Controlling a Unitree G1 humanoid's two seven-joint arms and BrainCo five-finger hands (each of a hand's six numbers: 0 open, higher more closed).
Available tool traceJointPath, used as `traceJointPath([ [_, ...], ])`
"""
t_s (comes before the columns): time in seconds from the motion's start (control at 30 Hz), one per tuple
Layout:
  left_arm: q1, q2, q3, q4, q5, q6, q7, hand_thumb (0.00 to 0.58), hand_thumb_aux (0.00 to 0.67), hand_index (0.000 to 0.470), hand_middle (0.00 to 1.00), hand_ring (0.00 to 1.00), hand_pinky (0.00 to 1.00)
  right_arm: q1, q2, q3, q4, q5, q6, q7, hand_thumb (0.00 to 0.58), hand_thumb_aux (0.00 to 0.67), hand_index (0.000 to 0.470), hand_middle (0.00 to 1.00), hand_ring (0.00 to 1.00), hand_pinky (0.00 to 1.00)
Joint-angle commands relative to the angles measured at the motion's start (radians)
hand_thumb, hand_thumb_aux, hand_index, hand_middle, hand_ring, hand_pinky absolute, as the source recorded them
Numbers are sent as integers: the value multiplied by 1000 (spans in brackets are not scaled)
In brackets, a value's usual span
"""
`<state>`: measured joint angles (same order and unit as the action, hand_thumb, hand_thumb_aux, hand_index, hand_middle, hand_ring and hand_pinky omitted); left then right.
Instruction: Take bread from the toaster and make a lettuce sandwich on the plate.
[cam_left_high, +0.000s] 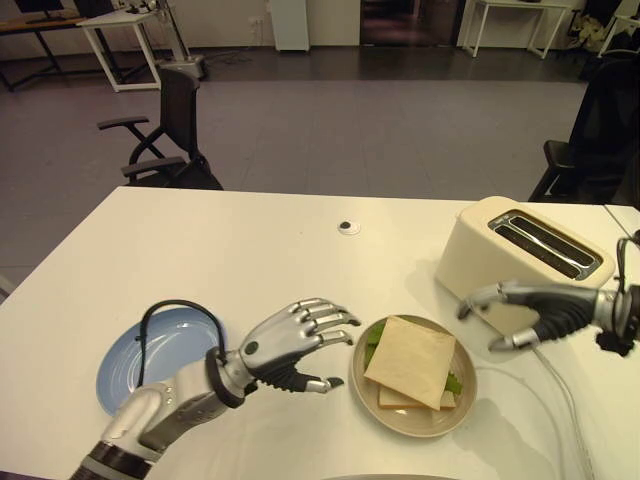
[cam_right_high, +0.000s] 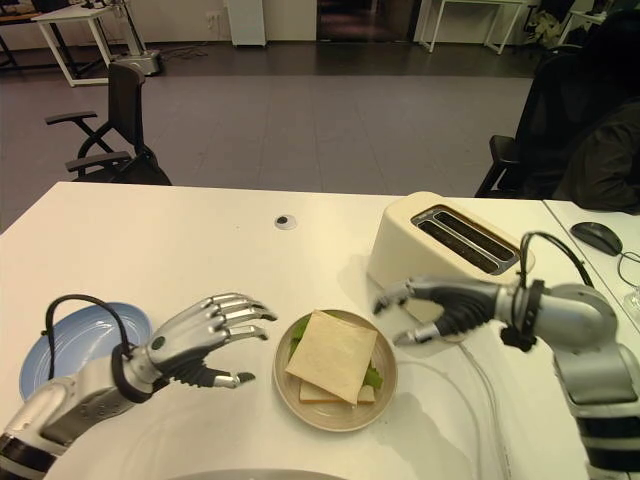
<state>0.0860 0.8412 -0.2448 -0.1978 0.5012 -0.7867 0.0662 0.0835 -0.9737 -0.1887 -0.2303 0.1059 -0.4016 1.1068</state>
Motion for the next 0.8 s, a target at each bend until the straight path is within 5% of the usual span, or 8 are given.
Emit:
traceJointPath([
  [0.03,64,191,-57,31,-289,8,-304,580,670,470,1000,1000,1000,153,-106,1,-22,23,-50,129,580,670,470,1000,1000,1000],
  [0.17,80,213,-160,-21,-343,115,-564,580,670,470,1000,1000,1000,155,-105,178,-9,-49,-50,190,580,670,470,1000,1000,1000],
  [0.37,20,28,-258,77,-133,160,-626,580,670,470,1000,1000,1000,86,-30,342,66,-184,-39,135,580,670,470,1000,1000,1000],
  [0.57,-88,-157,-285,197,81,136,-500,580,670,470,1000,1000,1000,-14,124,465,174,-309,-57,2,580,670,470,1000,1000,1000],
  [0.8,-396,-360,-259,619,286,216,-139,580,670,470,1000,1000,1000,-363,425,473,539,-545,41,-500,580,670,470,1000,1000,1000],
])
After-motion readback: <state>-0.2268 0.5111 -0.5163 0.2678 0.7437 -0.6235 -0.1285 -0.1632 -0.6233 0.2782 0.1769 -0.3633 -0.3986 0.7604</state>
